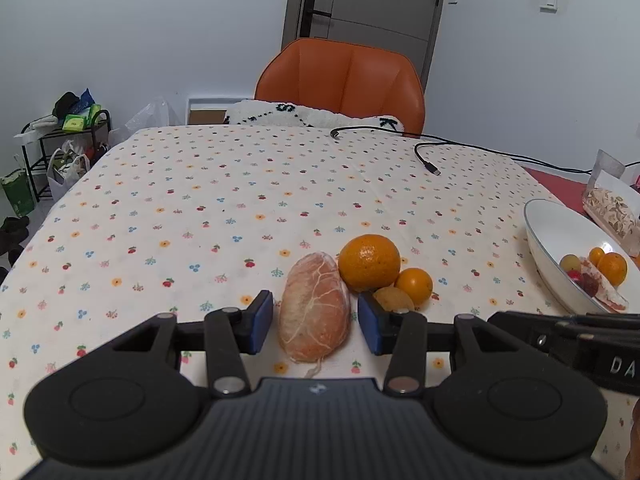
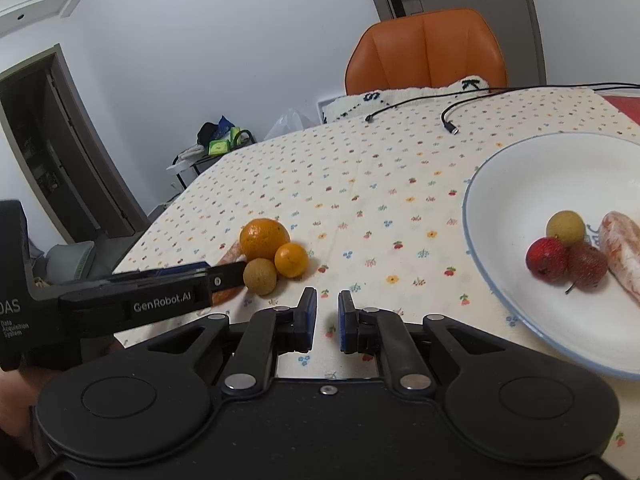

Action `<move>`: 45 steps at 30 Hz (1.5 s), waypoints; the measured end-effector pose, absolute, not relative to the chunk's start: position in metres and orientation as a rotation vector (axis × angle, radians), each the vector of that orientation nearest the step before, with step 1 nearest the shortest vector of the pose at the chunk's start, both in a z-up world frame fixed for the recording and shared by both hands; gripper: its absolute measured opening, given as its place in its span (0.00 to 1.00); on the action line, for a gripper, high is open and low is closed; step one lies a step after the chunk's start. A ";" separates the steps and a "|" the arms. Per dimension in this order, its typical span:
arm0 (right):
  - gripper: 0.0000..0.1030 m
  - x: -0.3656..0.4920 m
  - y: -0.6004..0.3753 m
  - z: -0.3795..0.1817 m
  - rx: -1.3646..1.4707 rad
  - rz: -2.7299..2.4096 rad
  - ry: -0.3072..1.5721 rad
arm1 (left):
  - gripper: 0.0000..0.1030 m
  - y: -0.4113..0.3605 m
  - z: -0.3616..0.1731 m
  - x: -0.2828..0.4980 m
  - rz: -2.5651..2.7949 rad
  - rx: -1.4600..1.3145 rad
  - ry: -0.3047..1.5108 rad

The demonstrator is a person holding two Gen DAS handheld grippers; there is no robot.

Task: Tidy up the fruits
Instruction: 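Grasp the netted pomelo segment with the left tool while the right tool grasps a kumquat, then carry netted pomelo segment and kumquat to the white plate and release both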

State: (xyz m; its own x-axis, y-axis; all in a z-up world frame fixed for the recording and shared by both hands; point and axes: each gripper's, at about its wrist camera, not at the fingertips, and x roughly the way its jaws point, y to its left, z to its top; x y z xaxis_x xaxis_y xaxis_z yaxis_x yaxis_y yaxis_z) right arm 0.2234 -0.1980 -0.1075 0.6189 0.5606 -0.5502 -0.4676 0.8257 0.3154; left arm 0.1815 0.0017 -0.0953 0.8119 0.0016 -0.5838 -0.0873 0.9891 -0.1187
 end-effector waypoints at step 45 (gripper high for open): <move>0.21 0.242 -0.170 -0.100 0.182 0.654 0.669 | 0.31 0.017 -0.077 0.166 0.047 -0.173 0.567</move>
